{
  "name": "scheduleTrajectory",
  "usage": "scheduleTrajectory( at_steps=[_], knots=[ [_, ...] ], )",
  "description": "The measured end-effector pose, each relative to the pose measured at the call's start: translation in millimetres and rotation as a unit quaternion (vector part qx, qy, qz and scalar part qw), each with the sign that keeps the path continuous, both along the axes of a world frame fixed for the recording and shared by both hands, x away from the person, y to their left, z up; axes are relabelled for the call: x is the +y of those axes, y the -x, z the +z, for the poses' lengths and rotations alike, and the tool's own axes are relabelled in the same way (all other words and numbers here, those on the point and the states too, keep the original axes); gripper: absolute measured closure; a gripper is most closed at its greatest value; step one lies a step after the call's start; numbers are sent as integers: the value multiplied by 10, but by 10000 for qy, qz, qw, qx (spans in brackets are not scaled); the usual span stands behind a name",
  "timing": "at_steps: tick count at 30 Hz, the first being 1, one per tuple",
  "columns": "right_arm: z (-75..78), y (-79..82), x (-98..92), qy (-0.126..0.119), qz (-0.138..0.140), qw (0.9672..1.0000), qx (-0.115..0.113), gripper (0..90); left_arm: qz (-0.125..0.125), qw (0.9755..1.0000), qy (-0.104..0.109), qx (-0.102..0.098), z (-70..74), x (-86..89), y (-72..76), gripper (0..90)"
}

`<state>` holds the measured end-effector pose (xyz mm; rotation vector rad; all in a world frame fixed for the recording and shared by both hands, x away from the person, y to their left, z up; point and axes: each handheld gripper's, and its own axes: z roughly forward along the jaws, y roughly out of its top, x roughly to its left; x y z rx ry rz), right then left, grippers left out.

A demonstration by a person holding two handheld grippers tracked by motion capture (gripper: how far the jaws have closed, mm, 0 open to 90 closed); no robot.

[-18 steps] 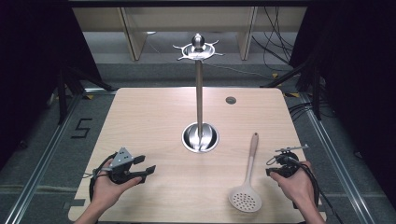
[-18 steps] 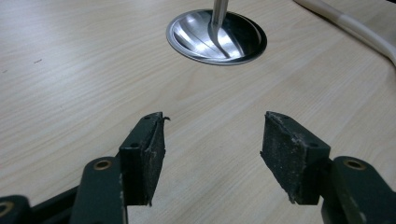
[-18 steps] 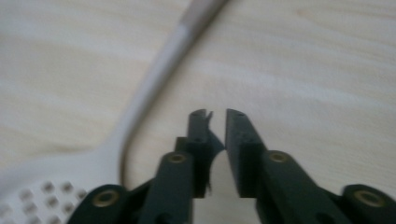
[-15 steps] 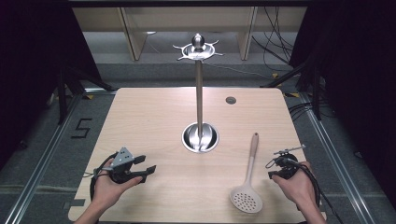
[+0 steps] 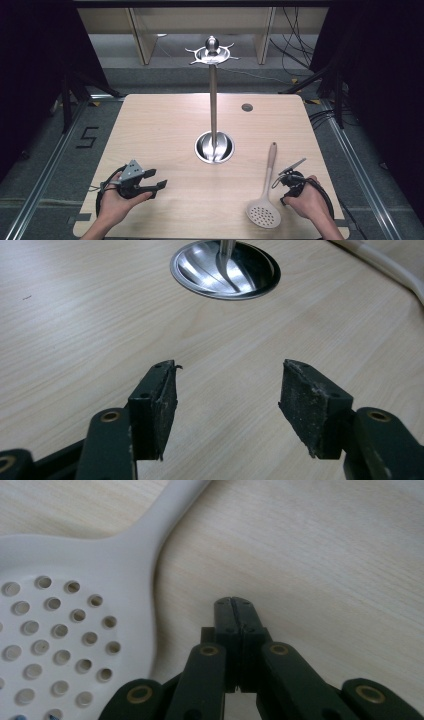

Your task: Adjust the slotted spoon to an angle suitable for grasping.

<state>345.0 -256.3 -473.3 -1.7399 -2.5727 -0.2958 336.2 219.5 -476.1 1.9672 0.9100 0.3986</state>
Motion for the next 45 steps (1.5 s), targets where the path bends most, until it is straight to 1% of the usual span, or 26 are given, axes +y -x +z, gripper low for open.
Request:
scheduleTrajectory(
  at_steps=[1, 2, 3, 4, 5, 8, 10, 11, 12, 13, 15, 16, 18, 19, 21, 22, 24, 25, 27, 29, 33, 37, 41, 42, 43, 45],
  knots=[
    [-6, 0, 16, -35, -19, 10000, -10, 900, 4, 10000, 7, -16, 4, 6, 1, 387],
    [6, 0, 40, 2, -17, 10000, 78, 900, 7, 10000, 7, -21, 5, 8, 2, 387],
    [-5, -20, 31, 109, 199, 9997, -109, 900, 3, 10000, -2, -16, 6, 9, 4, 387],
    [-11, -14, 53, 92, 118, 9998, -104, 900, 1, 10000, -9, -8, 5, 8, 5, 387],
    [-3, -27, 55, 97, 247, 9996, -75, 900, -1, 10000, -7, -1, 4, 5, 4, 387],
    [-3, -40, 86, 79, 142, 9998, -151, 900, 2, 10000, -14, 3, 0, -5, -7, 387],
    [12, -58, 85, 97, 145, 9998, -97, 900, -29, 10000, -18, 26, -6, -5, -13, 387],
    [-2, -66, 77, 58, 211, 9996, -190, 900, -69, 9999, -104, 25, -2, 8, -18, 387],
    [0, -68, 85, 69, 228, 9996, -146, 900, -83, 9998, -181, -37, -1, 19, -31, 387],
    [2, -63, 98, 82, 231, 9996, -135, 900, 29, 10000, 27, 90, -12, -8, -10, 387],
    [-8, -55, 115, 34, 211, 9997, -104, 900, -7, 10000, -11, 44, -11, -3, -19, 386],
    [-16, -54, 128, 39, 350, 9993, -142, 900, -11, 10000, -19, 43, -11, -3, -18, 386],
    [-12, -47, 144, 49, 359, 9993, -113, 900, -18, 10000, -20, 44, -11, -4, -16, 387],
    [-12, -40, 177, -11, 473, 9989, -46, 900, -25, 10000, -3, 36, -8, -5, -11, 386],
    [-8, -21, 219, -31, 447, 9990, 3, 900, -30, 10000, -7, 37, -5, -4, -9, 387],
    [-18, -21, 229, -12, 509, 9987, -73, 900, -3, 10000, -5, 25, -3, -5, -2, 386],
    [1, -18, 256, 31, 497, 9988, 25, 900, 5, 10000, 29, 4, -5, -8, -3, 386],
    [-13, -12, 271, 22, 487, 9988, -76, 900, -19, 10000, 14, 21, -2, -4, -4, 386],
    [-3, -7, 305, -31, 537, 9985, 39, 900, 19, 10000, 28, -2, -6, -12, -4, 386],
    [-16, 0, 340, -72, 621, 9980, -44, 900, -9, 10000, -1, 28, 0, -6, -3, 386],
    [-12, 12, 434, -110, 710, 9974, 50, 900, -25, 10000, 6, 24, 2, -2, -5, 387],
    [-13, 28, 510, -326, 654, 9971, 193, 900, -26, 10000, 13, 30, 0, -2, -4, 387],
    [-13, 4, 508, -505, 582, 9968, 223, 883, -40, 10000, 9, 24, 4, 1, -5, 386],
    [37, -53, 468, -609, 296, 9973, 277, 832, -31, 10000, 12, 12, 4, 1, -5, 386],
    [76, -83, 447, -620, 89, 9978, 212, 808, -35, 10000, 9, 23, 4, 2, -5, 386],
    [148, -155, 410, -557, -254, 9981, -85, 765, -36, 10000, 11, 26, 3, 1, -6, 386]
  ],
)
